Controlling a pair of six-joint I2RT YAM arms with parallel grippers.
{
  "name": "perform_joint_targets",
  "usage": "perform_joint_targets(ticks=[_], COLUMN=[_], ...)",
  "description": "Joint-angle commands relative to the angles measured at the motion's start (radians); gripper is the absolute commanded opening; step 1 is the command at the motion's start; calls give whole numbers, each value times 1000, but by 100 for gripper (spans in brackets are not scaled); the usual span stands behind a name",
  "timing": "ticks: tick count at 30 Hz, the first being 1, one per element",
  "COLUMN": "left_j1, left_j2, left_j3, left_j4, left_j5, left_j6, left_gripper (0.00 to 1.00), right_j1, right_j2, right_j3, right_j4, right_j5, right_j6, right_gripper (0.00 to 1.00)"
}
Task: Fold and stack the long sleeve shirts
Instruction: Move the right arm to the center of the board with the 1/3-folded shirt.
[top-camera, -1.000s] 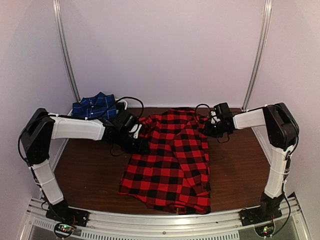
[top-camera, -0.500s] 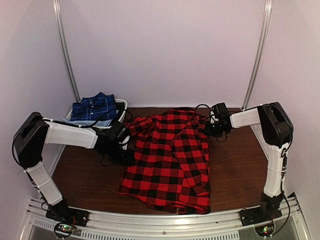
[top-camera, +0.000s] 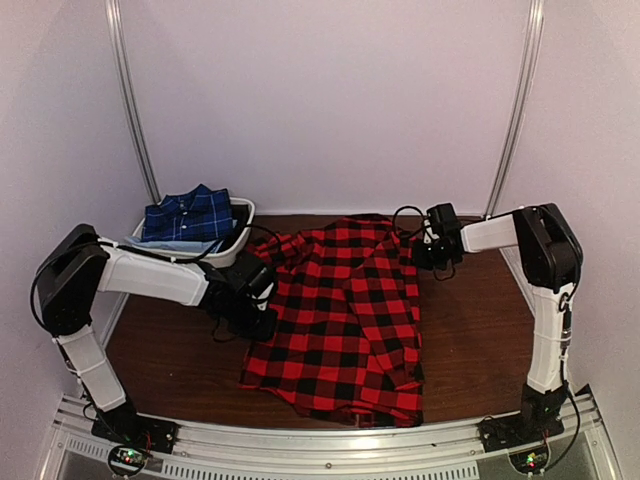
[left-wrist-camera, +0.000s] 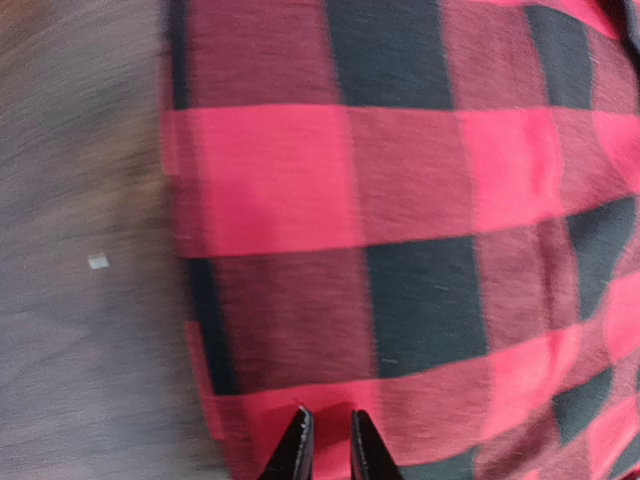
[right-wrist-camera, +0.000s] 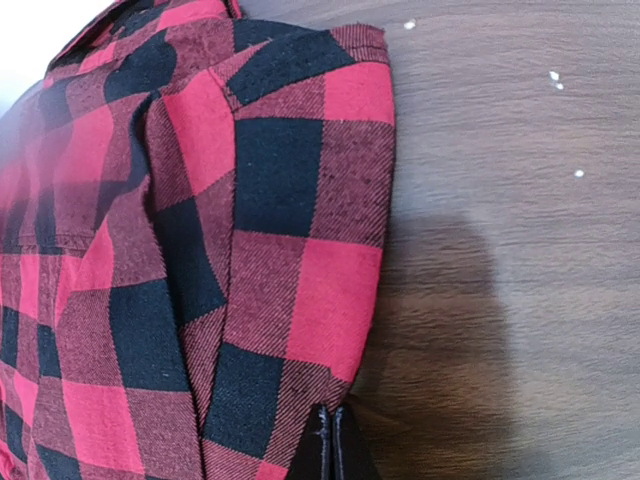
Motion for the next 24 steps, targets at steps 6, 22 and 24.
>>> perform_joint_targets(ticks=[6,22,24], left_j1=[-107,-246,-262], left_j2=[79,177,176], left_j3=[106,192,192], left_j4=[-12,-25,-26], left_j5=[9,80,87], left_j6=[-64,-83,-84], left_gripper=[10,9,9], right_j1=[-83,-178,-177], right_j2=[17,32,18], right_j3=[53,148,150], right_j4=[-77,-186,-204], right_j5=[73,164,162], right_j6=[-70,-159,-159], right_gripper=[0,16,24])
